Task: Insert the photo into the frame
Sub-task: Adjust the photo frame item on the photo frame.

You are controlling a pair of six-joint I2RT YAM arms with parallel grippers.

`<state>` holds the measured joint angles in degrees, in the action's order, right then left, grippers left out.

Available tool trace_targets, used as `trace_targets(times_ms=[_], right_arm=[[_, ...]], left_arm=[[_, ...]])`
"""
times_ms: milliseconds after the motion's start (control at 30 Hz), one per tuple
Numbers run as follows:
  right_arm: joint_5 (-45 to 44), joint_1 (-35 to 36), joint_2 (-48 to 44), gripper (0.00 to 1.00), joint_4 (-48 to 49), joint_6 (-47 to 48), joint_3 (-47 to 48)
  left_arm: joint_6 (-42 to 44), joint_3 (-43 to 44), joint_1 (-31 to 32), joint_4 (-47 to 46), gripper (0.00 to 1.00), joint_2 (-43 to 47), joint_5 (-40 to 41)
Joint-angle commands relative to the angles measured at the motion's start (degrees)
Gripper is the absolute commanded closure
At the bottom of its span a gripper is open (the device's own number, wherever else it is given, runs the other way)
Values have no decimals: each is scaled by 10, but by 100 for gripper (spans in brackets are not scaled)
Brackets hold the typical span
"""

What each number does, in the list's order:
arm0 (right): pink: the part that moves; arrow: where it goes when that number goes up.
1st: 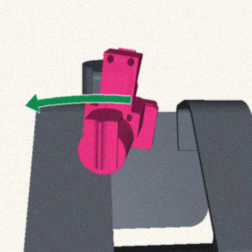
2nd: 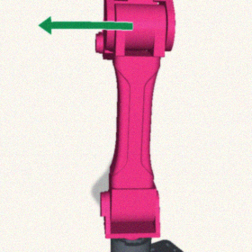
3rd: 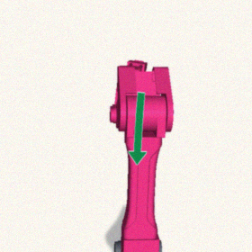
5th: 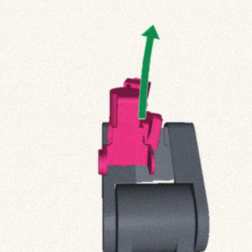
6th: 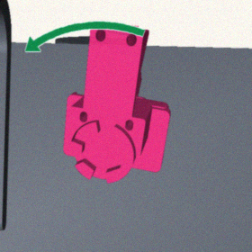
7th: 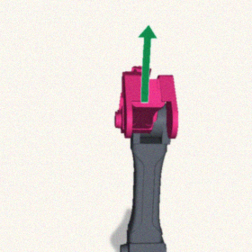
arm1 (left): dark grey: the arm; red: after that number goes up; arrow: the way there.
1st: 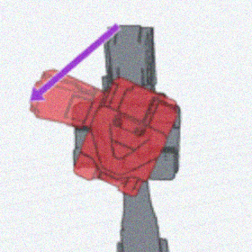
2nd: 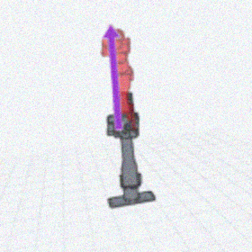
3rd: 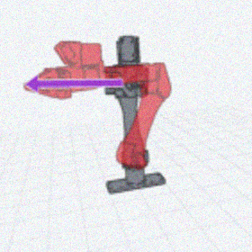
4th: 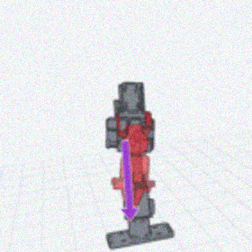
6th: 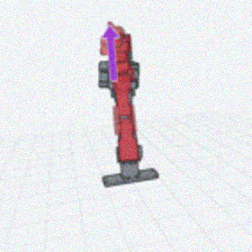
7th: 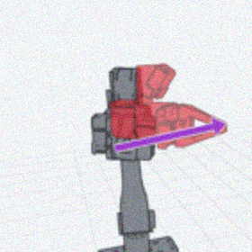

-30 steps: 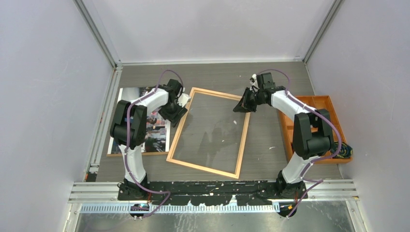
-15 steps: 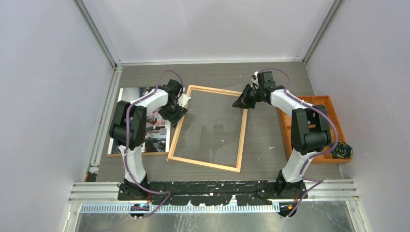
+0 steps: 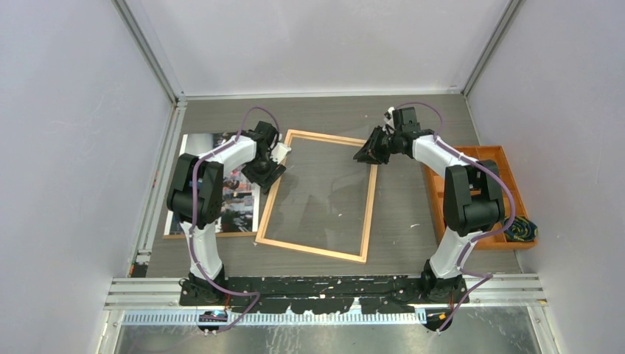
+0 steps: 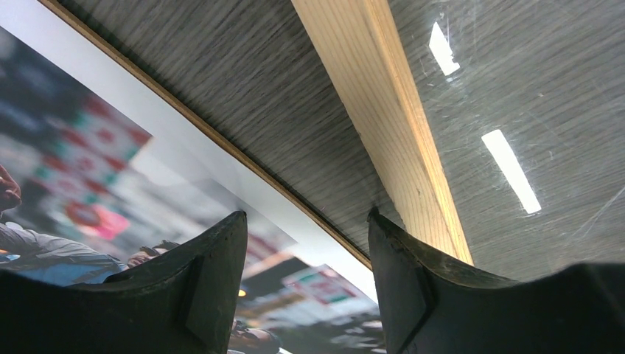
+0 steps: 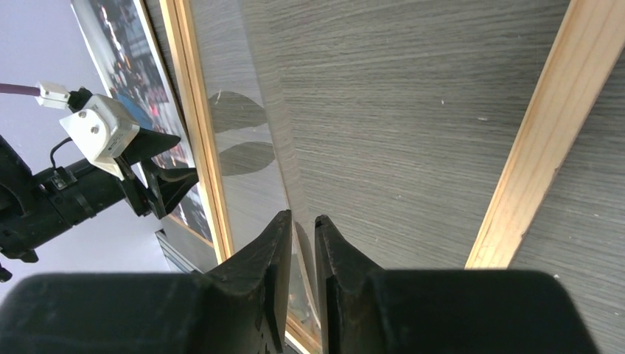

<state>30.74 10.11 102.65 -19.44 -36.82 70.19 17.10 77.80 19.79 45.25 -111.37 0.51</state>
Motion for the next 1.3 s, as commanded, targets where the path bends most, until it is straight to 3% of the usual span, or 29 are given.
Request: trace_targets(times_ms=[0,133,267,533,767,967,1267], right_arm=[[8,-2,-27,78,49,2,-3],[15,-2,-42,84,78,-5,-23],[20,-2,-45,85,96,-7,-36],[-12,-2,-32,52,71,11,-39],[-104,-1,-49,25,13,46,-30],[-132,-1,-49,16,-10,57,-23],[-159,-2,-42,15,-31,63,-7]], left_arm=[[-2,1,4,8,38,9,-40],[-3,6,-2,13,38,9,-46],[-1,8,-6,15,38,10,-46],[-1,9,-8,14,38,11,-45],[-5,10,-9,12,39,10,-44],[-7,12,-9,13,39,9,-46],[-4,10,-9,13,39,10,-43]])
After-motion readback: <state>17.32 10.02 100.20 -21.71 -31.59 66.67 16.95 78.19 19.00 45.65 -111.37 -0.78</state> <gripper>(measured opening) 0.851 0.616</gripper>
